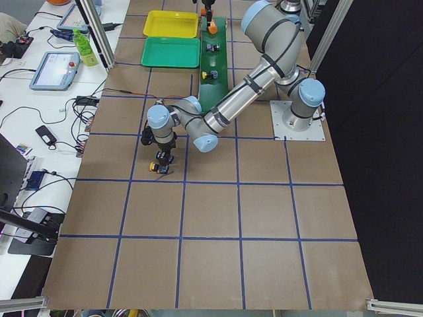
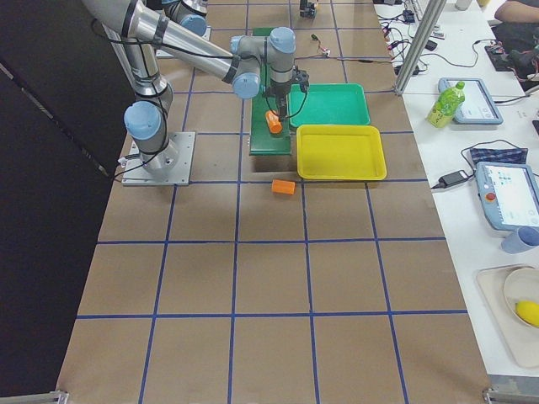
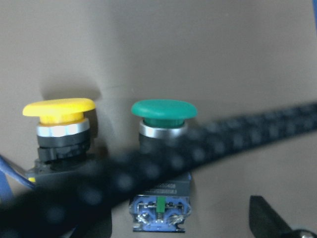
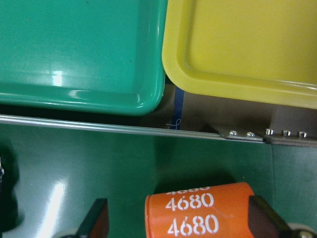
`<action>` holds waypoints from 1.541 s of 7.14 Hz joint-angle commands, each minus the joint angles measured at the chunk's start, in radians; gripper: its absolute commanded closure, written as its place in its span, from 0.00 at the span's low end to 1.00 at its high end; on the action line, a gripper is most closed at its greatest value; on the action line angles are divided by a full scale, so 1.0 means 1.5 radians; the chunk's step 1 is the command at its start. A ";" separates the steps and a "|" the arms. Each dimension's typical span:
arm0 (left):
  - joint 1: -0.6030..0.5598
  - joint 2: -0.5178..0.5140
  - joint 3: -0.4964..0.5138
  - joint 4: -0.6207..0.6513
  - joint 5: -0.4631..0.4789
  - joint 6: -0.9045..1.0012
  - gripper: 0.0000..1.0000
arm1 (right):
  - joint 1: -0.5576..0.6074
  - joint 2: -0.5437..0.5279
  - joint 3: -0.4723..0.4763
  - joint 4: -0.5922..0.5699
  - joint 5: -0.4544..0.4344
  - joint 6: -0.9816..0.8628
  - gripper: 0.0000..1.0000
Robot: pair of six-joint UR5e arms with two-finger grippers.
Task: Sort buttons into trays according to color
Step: 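Carry the green button to the belt while the right gripper grasps the black button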
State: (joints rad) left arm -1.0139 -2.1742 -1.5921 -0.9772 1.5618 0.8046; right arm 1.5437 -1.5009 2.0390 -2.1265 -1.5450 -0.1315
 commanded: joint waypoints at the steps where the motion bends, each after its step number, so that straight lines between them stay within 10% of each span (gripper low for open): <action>1: 0.000 -0.002 0.004 0.000 0.000 0.008 0.38 | 0.014 0.002 -0.028 0.008 -0.008 0.001 0.00; 4: 0.000 -0.002 0.007 0.001 0.000 0.009 0.38 | 0.039 0.009 -0.035 0.000 -0.001 0.018 0.00; 6: -0.001 0.000 0.001 0.001 0.000 0.009 0.93 | 0.050 0.012 -0.029 0.002 0.001 0.053 0.00; 7: -0.003 0.010 0.006 0.000 0.000 0.004 1.00 | 0.052 0.021 -0.025 0.003 0.000 0.054 0.00; 11: -0.086 0.170 -0.007 -0.181 0.009 -0.109 1.00 | 0.131 0.035 -0.024 0.000 -0.004 0.122 0.00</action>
State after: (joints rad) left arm -1.1043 -2.0037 -1.5932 -1.1376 1.5820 0.7250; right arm 1.7070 -1.4557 2.0026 -2.1266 -1.5533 0.0333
